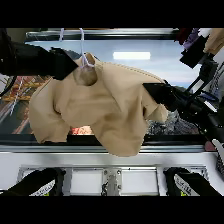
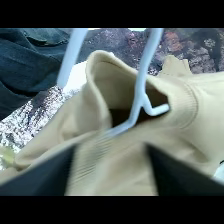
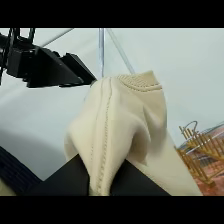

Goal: Fold the clothes and pants, and hang the long-sleeved shirts on hangers.

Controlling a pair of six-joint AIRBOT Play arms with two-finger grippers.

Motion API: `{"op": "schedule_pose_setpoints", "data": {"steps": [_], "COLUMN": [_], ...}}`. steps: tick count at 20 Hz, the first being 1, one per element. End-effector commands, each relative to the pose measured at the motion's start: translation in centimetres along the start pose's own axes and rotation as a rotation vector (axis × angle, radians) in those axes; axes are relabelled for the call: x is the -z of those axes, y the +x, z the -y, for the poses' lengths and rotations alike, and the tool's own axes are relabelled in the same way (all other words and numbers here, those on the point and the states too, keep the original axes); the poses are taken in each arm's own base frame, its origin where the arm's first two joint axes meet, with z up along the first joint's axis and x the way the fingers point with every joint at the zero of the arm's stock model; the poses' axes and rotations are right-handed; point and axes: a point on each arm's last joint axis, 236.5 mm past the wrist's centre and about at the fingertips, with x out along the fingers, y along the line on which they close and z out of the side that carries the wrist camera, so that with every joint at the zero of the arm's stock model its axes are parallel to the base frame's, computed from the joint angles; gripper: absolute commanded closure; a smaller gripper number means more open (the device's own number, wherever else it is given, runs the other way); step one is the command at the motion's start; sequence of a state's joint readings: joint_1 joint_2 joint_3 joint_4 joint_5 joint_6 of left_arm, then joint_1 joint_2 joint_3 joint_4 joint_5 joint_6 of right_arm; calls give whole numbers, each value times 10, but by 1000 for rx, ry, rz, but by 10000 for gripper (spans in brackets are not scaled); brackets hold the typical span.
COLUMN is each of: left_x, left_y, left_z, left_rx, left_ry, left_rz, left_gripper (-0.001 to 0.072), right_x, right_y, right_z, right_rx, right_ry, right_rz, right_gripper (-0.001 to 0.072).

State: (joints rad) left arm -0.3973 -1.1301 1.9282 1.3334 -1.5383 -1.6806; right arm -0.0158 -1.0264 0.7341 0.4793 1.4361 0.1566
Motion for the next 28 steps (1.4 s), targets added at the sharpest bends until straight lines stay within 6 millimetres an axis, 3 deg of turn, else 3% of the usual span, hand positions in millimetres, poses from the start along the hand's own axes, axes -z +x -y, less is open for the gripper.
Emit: {"op": "schedule_pose_setpoints", "data": {"steps": [1,6,8,10,12,13,16,20,24,28], "left_x": [0,-5,-9,-11,-11,-10,2,24,39,50], "left_y": [-12,-44,-60,-75,-88,-91,-82,-49,-23,-2], "left_z": [4,8,4,-7,-18,-21,-29,-40,-51,-60], "left_rx": [3,1,-15,-45,-78,-89,-100,-93,-97,-105], "left_ry": [9,19,7,-39,-60,-66,-90,-127,-161,-179], "left_rz": [19,106,154,190,219,227,222,205,198,167], "left_gripper": [135,135,136,160,559,688,684,684,684,684], "right_x": [-5,-5,-6,-19,-41,-52,-93,-155,-206,-239], "right_y": [0,0,0,-3,-12,-20,-53,-116,-180,-218], "right_z": [-1,-2,-2,-2,4,8,6,-13,-45,-84], "right_rx": [-6,-8,-8,-2,41,81,183,404,704,914], "right_ry": [4,4,3,-1,-33,-74,-201,-443,-695,-906], "right_rz": [21,21,24,73,137,156,227,345,470,597], "right_gripper": [685,685,685,685,685,685,685,685,685,685]}}
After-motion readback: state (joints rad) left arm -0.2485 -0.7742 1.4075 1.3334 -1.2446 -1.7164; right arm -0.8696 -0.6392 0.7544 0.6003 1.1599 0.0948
